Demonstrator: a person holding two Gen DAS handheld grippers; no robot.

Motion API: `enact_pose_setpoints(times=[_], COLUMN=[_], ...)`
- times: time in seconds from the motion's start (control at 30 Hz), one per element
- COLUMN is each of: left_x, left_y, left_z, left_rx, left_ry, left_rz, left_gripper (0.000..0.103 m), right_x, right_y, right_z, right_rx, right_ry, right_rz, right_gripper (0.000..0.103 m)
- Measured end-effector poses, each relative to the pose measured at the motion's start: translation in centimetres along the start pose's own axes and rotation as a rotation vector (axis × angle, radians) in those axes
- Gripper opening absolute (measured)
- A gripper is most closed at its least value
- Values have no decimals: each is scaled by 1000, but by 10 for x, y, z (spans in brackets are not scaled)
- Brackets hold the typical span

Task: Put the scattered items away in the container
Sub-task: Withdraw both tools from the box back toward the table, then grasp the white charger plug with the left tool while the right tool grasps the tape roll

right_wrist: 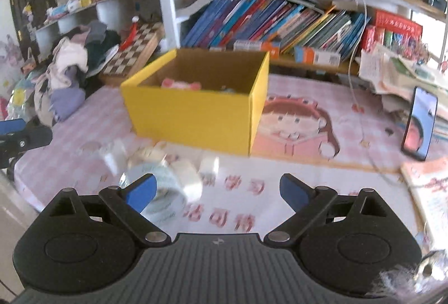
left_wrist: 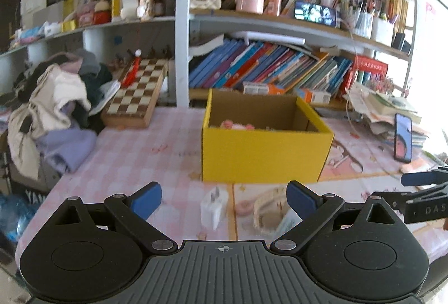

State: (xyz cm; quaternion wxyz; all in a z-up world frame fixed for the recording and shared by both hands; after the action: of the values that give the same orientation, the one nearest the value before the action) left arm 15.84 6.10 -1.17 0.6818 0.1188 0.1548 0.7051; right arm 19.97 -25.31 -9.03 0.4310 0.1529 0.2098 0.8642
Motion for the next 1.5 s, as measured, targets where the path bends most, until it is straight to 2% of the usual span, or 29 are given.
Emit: enact_pose_setpoints(times=[0.37, 0.77, 1.27, 1.5], left_x=[4, 2, 17, 26], left_y=[12, 11, 8, -5], left_z=[-38, -62, -67, -68], left_rx=[86, 160, 183, 220], left_ry=[52, 32, 29, 34], left_rz=[46, 52, 69, 60], left_gripper=[98, 98, 98, 98], right_x=[27, 47, 64, 68], right_y=[13, 11, -6, -20], right_z=[-40, -67, -68, -65], right_rx=[50, 102, 124, 138], right_ry=[5, 13, 20, 9], right_rz=[31, 56, 82, 88], right_gripper=[95, 96, 98, 98])
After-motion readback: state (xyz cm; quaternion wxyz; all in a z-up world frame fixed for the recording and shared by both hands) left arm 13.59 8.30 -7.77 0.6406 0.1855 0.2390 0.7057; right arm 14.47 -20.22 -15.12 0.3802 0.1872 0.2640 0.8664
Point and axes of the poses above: each gripper's, at about its wrist camera, not at the fingertips, and y roughly against the way its jaws point, x to its left, z to its top, the point moved 8 cm from there along -y, roughly the way its jaws point, and after that the axes turned 9 degrees about -x, right-handed, at the moved point
